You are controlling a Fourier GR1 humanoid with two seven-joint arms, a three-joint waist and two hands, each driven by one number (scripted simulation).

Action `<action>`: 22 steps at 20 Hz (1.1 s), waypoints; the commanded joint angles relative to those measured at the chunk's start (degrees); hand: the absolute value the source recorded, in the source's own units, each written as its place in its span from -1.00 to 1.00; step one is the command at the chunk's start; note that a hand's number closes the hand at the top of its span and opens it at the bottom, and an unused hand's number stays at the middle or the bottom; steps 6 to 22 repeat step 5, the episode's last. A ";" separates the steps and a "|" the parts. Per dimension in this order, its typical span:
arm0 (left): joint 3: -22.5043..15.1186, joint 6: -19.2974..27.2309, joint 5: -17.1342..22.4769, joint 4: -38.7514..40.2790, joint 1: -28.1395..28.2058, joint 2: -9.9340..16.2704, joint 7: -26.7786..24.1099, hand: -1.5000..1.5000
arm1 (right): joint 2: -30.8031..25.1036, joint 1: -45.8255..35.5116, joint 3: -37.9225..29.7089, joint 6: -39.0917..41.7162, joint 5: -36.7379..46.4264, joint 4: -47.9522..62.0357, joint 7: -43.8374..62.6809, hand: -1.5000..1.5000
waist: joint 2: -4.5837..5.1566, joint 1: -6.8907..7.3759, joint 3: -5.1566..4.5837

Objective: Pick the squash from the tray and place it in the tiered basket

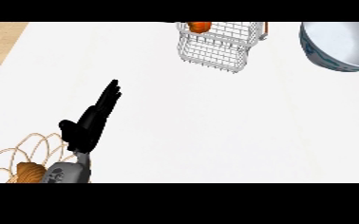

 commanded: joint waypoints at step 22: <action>1.98 -0.44 0.56 1.20 -1.02 1.06 -0.40 0.00 | -11.95 17.01 -6.77 18.05 -10.01 -10.54 -3.50 -1.00 | -0.24 -1.53 -0.01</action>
